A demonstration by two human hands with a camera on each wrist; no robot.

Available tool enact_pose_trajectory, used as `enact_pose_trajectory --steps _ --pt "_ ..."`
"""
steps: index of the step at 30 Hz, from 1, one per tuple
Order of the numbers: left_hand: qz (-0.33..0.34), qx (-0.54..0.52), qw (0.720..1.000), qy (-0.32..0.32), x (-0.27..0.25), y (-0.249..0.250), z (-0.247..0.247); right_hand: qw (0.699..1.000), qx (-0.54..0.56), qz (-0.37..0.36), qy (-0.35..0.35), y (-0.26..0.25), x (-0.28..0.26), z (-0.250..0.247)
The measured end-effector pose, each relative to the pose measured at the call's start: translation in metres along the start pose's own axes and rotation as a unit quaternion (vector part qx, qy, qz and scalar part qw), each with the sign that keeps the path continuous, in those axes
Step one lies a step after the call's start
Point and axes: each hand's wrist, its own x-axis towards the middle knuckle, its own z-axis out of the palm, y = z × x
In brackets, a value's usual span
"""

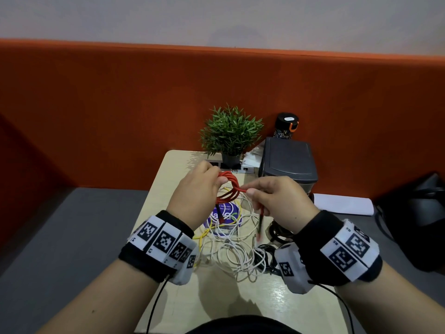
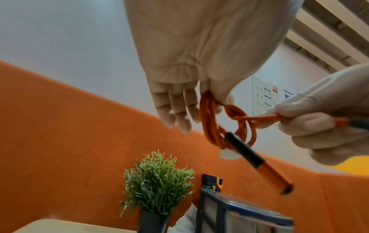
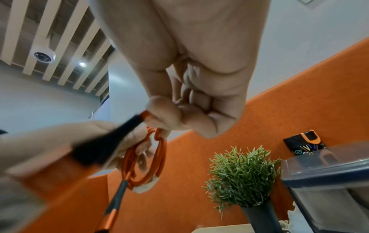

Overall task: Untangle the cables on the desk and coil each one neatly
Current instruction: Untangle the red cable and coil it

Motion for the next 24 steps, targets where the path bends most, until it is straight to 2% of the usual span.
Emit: enact_pose_trajectory --steps 2,4,9,13,16,18,20,22,24 --pt "0.012 0.005 1.000 0.009 0.001 -0.002 0.000 0.999 -0.036 -0.003 -0.016 0.001 0.001 0.000" --pt "0.011 -0.035 0.999 0.015 0.000 0.000 0.000 0.998 -0.065 -0.001 -0.019 0.004 0.002 0.003" --pt "0.000 -0.118 0.993 0.002 -0.002 0.008 0.001 0.985 -0.166 -0.017 0.035 0.010 0.002 0.015" --pt "-0.035 -0.203 0.979 0.004 0.000 0.005 0.000 0.997 -0.031 0.007 0.068 0.010 0.002 0.024" --pt "-0.039 -0.274 0.961 0.004 0.000 0.005 -0.002 0.997 0.059 0.006 0.052 0.006 -0.001 0.028" --pt "-0.039 -0.296 0.954 0.001 0.000 0.007 -0.004 0.984 0.175 0.025 0.031 0.003 -0.002 0.027" --pt "-0.035 -0.290 0.956 -0.005 0.000 0.007 -0.004 0.958 0.284 0.043 0.012 0.001 -0.003 0.025" --pt "-0.026 -0.268 0.963 -0.013 0.000 0.007 -0.004 0.938 0.340 0.061 -0.003 0.003 -0.003 0.025" --pt "-0.007 -0.218 0.976 -0.030 0.001 0.009 -0.004 0.934 0.349 0.075 -0.004 0.006 -0.001 0.027"
